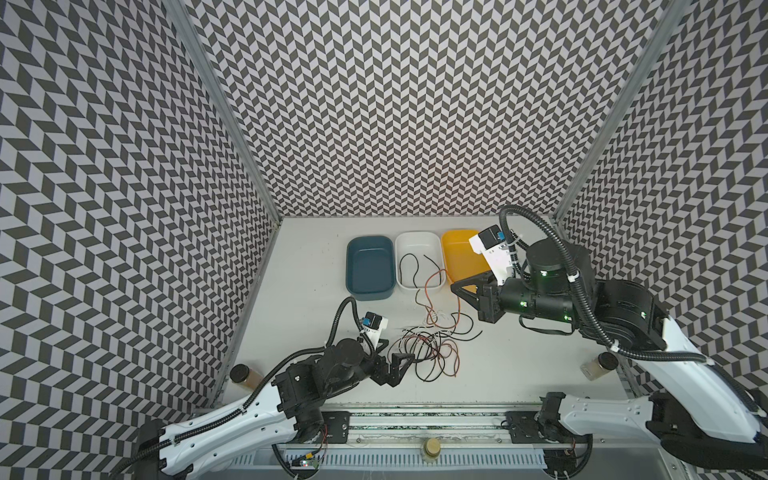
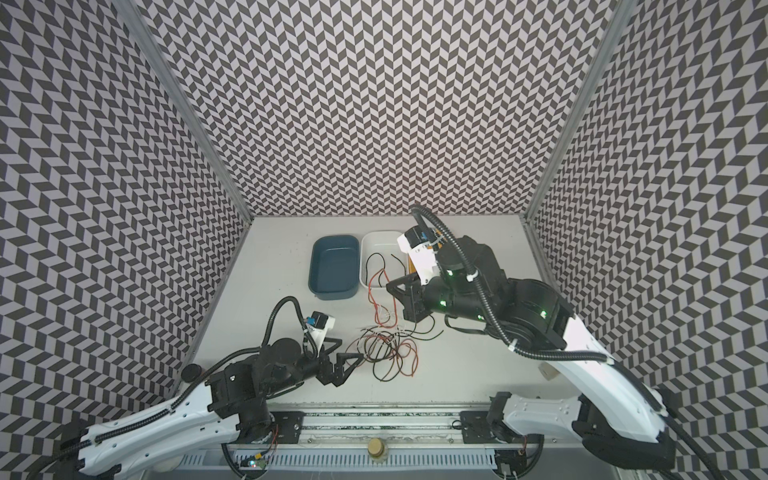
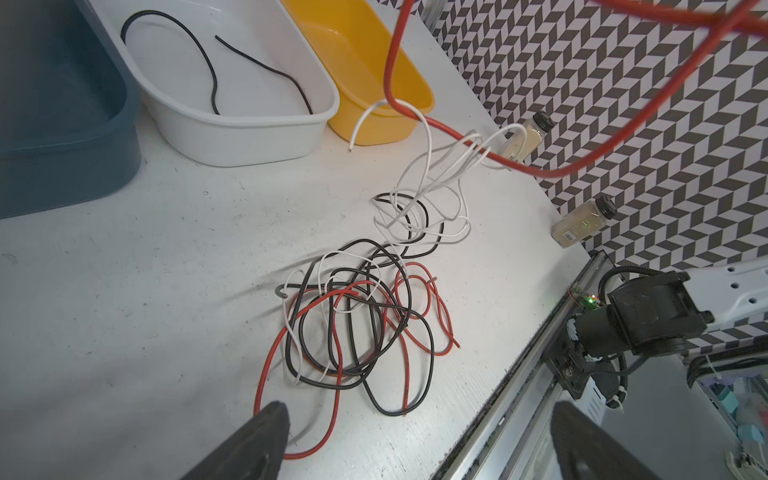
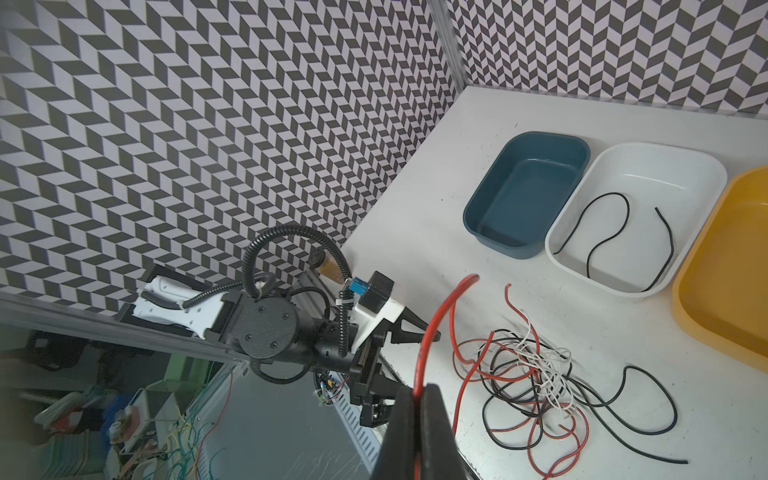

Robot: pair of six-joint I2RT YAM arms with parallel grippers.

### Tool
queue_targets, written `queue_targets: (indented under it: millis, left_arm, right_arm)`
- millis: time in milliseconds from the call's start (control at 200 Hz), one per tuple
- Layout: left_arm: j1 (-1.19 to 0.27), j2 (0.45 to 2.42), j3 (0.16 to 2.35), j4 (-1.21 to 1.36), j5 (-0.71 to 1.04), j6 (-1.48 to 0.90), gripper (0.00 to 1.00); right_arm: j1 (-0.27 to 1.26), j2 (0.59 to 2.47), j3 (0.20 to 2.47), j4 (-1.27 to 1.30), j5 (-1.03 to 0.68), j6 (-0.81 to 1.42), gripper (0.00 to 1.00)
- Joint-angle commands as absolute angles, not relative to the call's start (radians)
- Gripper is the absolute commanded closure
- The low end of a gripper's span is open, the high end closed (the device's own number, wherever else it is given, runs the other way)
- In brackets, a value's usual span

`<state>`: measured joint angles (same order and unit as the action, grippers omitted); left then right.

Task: Untangle the cables
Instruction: 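Pull the red wire up with the right gripper while the left gripper holds the pile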

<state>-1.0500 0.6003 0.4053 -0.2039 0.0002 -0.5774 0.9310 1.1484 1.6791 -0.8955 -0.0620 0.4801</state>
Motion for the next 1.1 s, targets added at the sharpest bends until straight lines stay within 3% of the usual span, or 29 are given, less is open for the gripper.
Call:
queue_targets:
  millis: [0,295,566,681,821,991,1097]
  left_arm:
    - [-1.067,0.647,0.406,-0.083,-0.048,-0.573,0.0]
    - [-1.068,0.811,0.426,0.053,-0.063,-0.531,0.0]
    - [-1.066,0.825,0.429,0.064,-0.138,-0.492,0.0]
    - [-1.067,0.815,0.403,0.091,-0.156,-0.49,0.08]
    - [-1.068,0.819,0.381,0.128,-0.155,-0.5,0.3]
    - [-1.068,0.83,0.367,0.17,-0.15,-0.512,0.33]
    - [-1.068,0.841,0.365,0.196,-0.14,-0.515,0.29]
  right_arm:
    - [0.927,1.121,1.672,-0.833,-0.1,0.507,1.0]
    - [0.927,1.096,1.654,-0.799,-0.151,0.542,1.0]
    - [0.926,1.072,1.612,-0.752,-0.23,0.589,1.0]
    - [0.926,1.063,1.608,-0.735,-0.254,0.603,1.0]
    - [0.926,1.054,1.611,-0.724,-0.261,0.615,1.0]
    - [0.926,1.046,1.599,-0.706,-0.276,0.63,1.0]
    - [0.927,1.044,1.596,-0.704,-0.277,0.632,1.0]
